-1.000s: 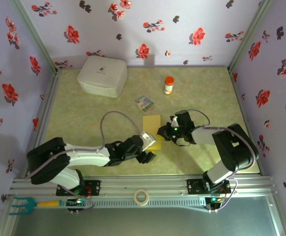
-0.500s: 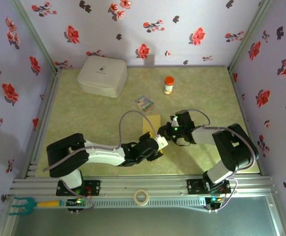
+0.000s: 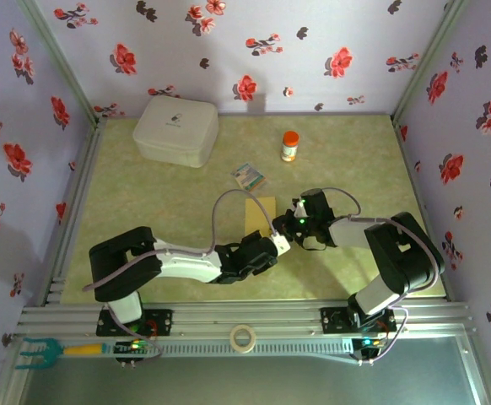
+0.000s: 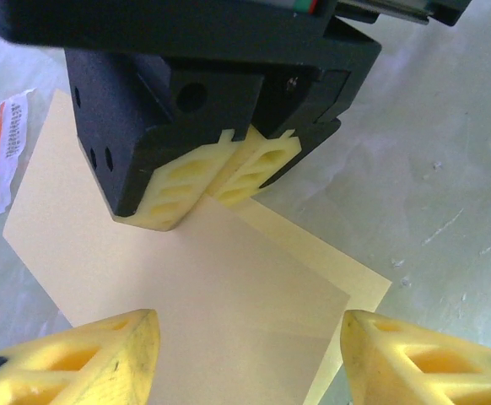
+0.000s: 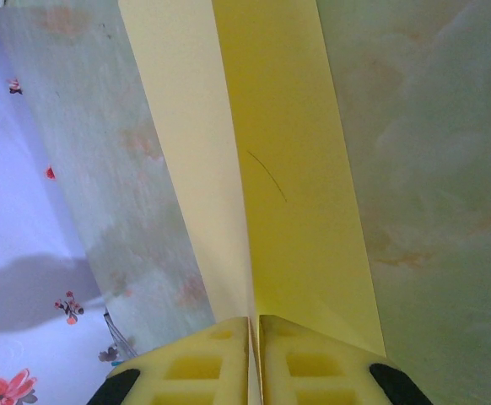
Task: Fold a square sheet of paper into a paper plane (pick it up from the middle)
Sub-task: Fold the triangle a second time at the center of the table.
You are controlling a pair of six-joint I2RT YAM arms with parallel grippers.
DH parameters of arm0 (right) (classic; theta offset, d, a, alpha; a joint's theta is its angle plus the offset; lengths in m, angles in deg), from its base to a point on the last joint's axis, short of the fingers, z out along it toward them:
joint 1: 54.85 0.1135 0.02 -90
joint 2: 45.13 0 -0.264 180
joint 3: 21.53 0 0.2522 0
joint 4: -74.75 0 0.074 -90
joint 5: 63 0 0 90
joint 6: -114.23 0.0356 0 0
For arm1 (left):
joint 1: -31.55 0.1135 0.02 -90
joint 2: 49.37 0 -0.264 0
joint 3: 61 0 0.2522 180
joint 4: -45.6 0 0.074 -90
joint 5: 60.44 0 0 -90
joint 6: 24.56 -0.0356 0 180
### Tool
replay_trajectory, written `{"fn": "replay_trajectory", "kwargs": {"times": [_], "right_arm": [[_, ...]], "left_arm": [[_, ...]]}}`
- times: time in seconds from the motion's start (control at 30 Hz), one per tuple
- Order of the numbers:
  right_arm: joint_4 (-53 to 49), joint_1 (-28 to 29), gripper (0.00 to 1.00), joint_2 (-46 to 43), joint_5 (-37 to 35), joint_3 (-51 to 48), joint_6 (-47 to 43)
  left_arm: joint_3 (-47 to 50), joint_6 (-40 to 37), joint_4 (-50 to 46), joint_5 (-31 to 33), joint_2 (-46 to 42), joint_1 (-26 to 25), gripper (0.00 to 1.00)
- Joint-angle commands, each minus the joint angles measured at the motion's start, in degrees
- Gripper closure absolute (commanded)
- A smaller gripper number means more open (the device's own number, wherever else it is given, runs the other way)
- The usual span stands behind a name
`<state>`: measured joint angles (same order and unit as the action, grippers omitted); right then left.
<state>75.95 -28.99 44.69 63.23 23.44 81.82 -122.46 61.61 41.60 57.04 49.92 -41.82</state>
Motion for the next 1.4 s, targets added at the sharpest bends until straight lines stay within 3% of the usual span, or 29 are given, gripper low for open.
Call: {"fn": "replay_trajectory", "kwargs": {"times": [0.0,0.5,0.57,0.77,0.93,1.07,1.2,1.37], "right_arm": [[0.4,-0.3,0.87,-0.6,0.2,0.5,0.6],[0.5,-0.2,0.85,-0.5,0.2,0.4,0.6],[0.4,-0.3,0.84,-0.7,0.0,0.2,0.6],[-1.1,-0.8,0.81,-2.3,-1.0,-0.1,0.1],[-5.7,-2.5,0.72,-6.5,-3.6,-0.9,-1.3],[-12.5,-4.2,0.66,-12.4,-7.8,-1.5,-3.1],[-16.9,-4.8,0.65,-17.6,-11.0,-2.5,-3.9],[-13.6,-4.8,0.74,-19.9,-7.7,-5.4,-1.3]], "left_arm": [[-2.0,-0.7,-0.6,1.6,1.2,-0.4,0.42],[-2.6,-1.4,-1.9,1.9,1.0,-0.3,0.74],[-2.8,-0.7,-2.7,0.9,0.7,0.1,0.82],[-2.8,2.8,-4.2,-2.7,-0.9,1.7,0.93],[-1.4,8.3,-3.9,-11.4,-4.1,5.2,1.0],[0.5,14.3,-1.9,-21.8,-6.9,9.5,1.0],[2.9,21.1,2.6,-33.6,-8.4,14.5,1.0],[3.9,27.2,7.3,-42.1,-7.4,17.5,1.0]]}}
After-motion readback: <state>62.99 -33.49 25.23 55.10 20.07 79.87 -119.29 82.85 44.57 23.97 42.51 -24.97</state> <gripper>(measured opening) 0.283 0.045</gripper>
